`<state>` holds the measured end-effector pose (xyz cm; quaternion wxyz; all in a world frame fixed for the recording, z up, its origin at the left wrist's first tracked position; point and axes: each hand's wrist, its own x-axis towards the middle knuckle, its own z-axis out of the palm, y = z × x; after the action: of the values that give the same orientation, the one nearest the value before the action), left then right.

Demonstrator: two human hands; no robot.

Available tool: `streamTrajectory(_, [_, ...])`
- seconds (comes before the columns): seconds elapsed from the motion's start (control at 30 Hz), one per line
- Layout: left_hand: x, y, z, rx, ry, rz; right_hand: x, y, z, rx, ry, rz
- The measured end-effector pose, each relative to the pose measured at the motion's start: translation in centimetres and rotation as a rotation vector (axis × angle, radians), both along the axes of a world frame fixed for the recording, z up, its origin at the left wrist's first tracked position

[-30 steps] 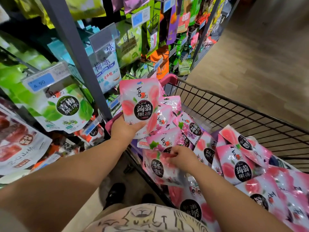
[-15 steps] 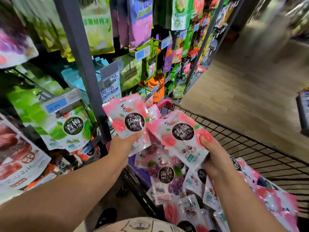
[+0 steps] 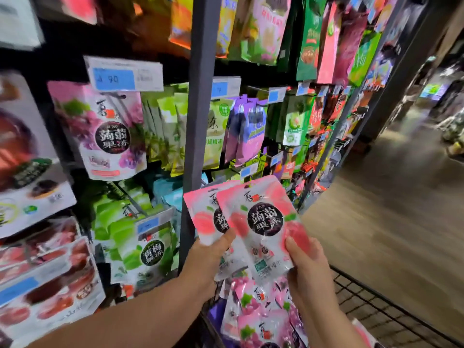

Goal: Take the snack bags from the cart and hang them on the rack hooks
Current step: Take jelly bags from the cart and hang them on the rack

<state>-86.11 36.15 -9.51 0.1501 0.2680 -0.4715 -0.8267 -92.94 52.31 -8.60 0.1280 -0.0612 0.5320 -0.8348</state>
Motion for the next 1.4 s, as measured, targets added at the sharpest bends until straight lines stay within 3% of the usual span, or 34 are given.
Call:
streamTrajectory(0.27, [1.8, -3.5, 5.9, -0.339, 0.078, 0.096, 0.1, -2.6, 5.0, 0.331, 0.204, 0.175])
streamTrajectory(0.6, [2.7, -6.7, 10.0, -0.634, 0.153, 0.293, -0.4, -7.1, 9.9, 0.467, 0.360, 0.293])
streamTrajectory(1.17, [5.1, -11.7, 18.3, -0.695, 0.324, 0.464, -0.5, -12.3, 16.1, 0.198, 0.481, 0.269])
streamTrajectory(1.4, [5.7, -14.9, 25.4, -0.893, 0.340, 0.529, -0.5, -14.8, 21.4, 0.089, 0.477, 0.336])
